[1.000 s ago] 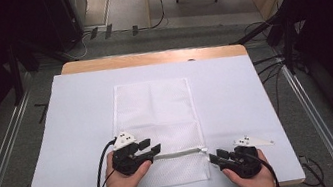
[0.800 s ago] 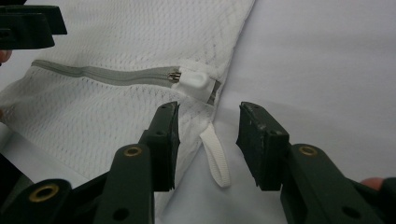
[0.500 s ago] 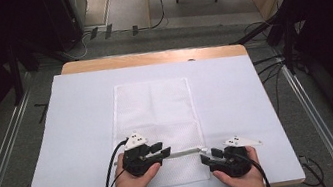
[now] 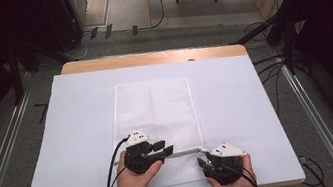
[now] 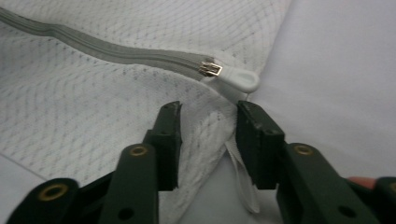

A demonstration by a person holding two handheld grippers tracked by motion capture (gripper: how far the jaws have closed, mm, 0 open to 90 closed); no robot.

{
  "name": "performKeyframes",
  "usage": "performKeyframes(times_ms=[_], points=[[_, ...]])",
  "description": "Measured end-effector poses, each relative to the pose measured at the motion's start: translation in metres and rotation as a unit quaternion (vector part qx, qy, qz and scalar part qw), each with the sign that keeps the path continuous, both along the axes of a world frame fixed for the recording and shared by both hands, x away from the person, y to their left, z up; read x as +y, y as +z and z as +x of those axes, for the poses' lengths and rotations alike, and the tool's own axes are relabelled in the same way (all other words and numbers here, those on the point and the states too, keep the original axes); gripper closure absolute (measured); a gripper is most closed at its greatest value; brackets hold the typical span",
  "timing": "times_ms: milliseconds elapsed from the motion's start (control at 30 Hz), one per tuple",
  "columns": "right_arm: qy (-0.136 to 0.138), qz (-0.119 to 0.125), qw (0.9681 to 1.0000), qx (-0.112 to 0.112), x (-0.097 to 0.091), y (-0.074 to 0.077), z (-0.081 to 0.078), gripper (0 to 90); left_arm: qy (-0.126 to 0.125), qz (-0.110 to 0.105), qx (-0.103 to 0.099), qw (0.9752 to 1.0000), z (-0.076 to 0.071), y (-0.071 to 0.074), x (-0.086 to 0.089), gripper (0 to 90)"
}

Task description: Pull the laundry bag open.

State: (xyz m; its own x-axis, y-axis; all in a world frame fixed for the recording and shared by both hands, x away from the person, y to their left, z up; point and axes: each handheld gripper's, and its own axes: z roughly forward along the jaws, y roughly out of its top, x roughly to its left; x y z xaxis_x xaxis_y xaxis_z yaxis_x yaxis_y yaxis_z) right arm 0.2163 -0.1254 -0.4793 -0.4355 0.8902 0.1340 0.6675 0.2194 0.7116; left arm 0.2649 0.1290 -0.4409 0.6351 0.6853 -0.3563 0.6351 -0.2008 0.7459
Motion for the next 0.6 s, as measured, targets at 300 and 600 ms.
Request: performKeyframes(times_ms=[300, 600], points=[[-0.021, 0.035, 0.9991, 0.01, -0.01, -0.002, 0.004, 90.0, -0.023, -0.005, 0.021, 0.9995, 0.009, 0.001, -0.028, 57.7], [0.001, 0.036, 0.9972, -0.065, -0.002, 0.016, -0.01, 90.0, -0.027, -0.004, 0.036, 0.999, 0.015, 0.006, -0.067, 50.0]])
